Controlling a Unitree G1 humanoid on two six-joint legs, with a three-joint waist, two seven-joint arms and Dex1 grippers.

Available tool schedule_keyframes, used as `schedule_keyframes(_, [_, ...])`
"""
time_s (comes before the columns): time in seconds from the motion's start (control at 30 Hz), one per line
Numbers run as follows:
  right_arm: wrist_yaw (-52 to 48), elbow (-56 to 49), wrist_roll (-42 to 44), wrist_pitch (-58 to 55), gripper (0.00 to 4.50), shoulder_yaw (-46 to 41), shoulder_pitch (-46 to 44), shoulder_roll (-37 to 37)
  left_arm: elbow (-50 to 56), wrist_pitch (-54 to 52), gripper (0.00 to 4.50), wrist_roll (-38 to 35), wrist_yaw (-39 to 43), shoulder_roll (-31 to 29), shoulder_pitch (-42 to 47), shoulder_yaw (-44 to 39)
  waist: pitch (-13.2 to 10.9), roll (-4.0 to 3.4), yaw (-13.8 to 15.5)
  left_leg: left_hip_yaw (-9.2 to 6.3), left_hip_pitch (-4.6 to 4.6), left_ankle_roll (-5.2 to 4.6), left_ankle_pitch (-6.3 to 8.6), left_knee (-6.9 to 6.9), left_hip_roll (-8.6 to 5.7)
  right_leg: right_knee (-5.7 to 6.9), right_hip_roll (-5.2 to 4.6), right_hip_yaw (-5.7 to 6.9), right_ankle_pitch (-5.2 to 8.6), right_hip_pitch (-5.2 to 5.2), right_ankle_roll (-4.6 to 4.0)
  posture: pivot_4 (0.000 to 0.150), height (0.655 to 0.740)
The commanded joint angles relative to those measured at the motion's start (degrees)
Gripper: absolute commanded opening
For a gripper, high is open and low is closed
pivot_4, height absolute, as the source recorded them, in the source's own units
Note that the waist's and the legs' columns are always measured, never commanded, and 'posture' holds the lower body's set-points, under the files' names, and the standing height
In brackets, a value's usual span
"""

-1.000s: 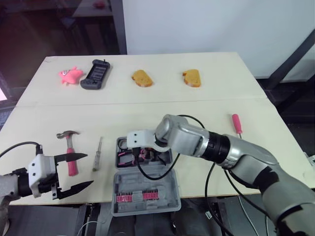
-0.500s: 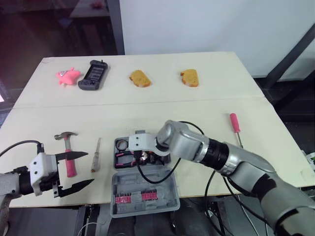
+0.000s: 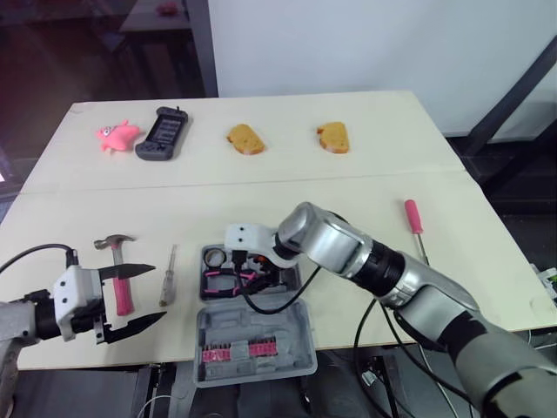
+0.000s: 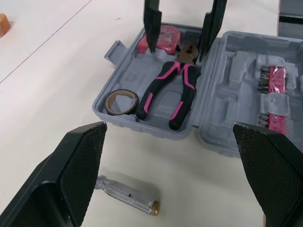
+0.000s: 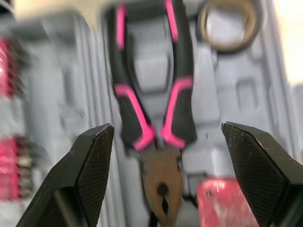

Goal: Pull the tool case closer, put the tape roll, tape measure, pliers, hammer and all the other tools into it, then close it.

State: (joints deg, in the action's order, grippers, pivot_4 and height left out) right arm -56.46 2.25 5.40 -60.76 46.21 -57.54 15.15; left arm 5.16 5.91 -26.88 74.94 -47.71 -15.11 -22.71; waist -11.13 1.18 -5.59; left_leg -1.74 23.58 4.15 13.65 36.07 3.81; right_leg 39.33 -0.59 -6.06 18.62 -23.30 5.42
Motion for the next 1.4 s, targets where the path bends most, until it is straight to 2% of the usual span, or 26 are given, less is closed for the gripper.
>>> schedule_keyframes(0.03, [1.02,-1.63,1.16,0.75,2.55,-2.32,1.12,-2.0,0.37,0.46,4.5,-0.2,0.02,-0.3,0.22,-0.12,0.0,0.0,0.01,0.0,0.0,0.0,0.0,0.0,0.0,0.0,0.0,0.0,0.0,0.0,0.0,0.15,0.74])
schedule_keyframes(0.2, [2.16,-3.01,1.58,0.38,0.07,-2.23,3.25,-3.63,0.51,0.29,4.5,-0.04,-0.22,-0.36,0.19,-0.06,0.0,0.0,0.02,0.0,0.0,0.0,0.0,0.0,0.0,0.0,0.0,0.0,0.0,0.0,0.0,0.15,0.74])
schedule_keyframes(0.8, [4.61,3.66,-1.04,2.82,0.02,1.81,7.57,-4.4,0.87,-0.02,4.5,0.0,-0.51,-0.46,0.13,0.0,0.0,0.0,-0.02,0.0,0.0,0.0,0.0,0.0,0.0,0.0,0.0,0.0,0.0,0.01,0.0,0.15,0.74])
schedule_keyframes(1.1, [6.01,10.04,-6.56,5.44,0.02,6.97,8.71,-3.8,0.7,0.13,4.5,0.11,-0.72,-0.4,0.46,0.0,0.16,0.02,-0.06,0.0,-0.22,0.0,0.0,-0.03,0.0,0.0,0.01,0.0,0.01,0.21,-0.01,0.15,0.74])
schedule_keyframes(1.4, [5.73,9.13,-6.09,6.06,0.02,3.16,8.39,-5.37,0.37,0.33,4.5,0.2,-0.89,-0.46,0.58,-0.04,0.58,0.17,-0.08,-0.03,-0.31,0.0,0.0,-0.05,0.01,0.0,0.03,0.0,0.02,0.3,-0.03,0.15,0.74])
